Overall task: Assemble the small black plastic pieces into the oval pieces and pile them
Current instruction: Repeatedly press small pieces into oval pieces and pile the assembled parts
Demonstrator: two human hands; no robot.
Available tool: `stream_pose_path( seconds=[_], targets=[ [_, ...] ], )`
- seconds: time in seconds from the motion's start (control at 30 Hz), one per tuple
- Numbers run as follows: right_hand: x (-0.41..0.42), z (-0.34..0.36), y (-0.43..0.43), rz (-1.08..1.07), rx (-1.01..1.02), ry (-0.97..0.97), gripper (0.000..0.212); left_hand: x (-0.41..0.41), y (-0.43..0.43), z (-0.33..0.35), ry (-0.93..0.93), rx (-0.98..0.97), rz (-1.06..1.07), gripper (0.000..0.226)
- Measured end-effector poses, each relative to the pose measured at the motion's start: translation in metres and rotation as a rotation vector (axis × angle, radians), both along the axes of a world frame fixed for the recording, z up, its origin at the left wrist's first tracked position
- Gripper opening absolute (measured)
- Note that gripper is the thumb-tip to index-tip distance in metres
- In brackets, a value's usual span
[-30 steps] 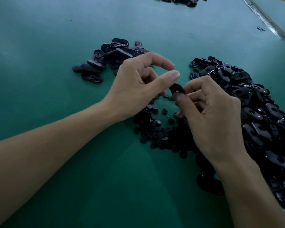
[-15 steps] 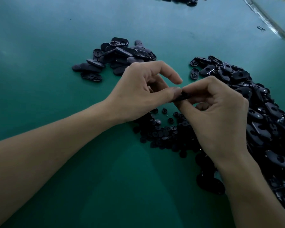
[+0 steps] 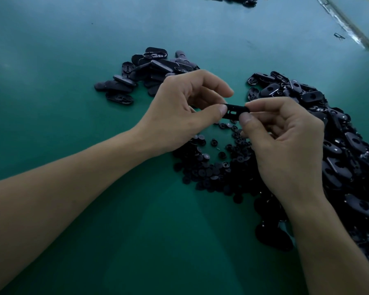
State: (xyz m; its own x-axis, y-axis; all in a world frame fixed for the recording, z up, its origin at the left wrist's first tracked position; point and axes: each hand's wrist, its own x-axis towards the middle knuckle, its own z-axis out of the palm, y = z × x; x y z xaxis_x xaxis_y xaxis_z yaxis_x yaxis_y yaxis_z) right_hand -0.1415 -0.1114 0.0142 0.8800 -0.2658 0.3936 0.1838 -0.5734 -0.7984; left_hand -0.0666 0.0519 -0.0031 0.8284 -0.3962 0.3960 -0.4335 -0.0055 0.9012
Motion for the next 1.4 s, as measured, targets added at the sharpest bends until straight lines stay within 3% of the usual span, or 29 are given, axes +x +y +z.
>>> stream_pose_path(
  seconds=[0.17,0.47,0.83,1.03,1.23,1.4],
  targets=[
    [0.001,-0.001,-0.001,-0.006,0.055,0.014,0.014,0.001,0.0,0.0,0.01,0.004,-0.017,0.034],
    [-0.003,0.0,0.0,0.015,0.018,0.037,0.014,-0.001,0.001,0.001,0.022,0.027,-0.013,0.02],
    [-0.006,0.002,-0.009,-0.046,-0.354,0.125,0.003,0.0,0.0,0.001,0.025,0.003,0.058,0.016],
    [-0.008,0.005,-0.01,0.048,-0.456,0.412,0.024,0.001,-0.001,0.001,0.047,0.004,0.056,0.017],
    [-0.009,0.006,-0.01,0.05,-0.425,0.396,0.015,0.0,-0.001,0.003,0.027,0.028,0.054,0.017],
    [-0.008,0.004,-0.008,0.045,-0.475,0.425,0.036,0.0,0.0,0.002,0.024,0.037,0.058,0.015]
  ],
)
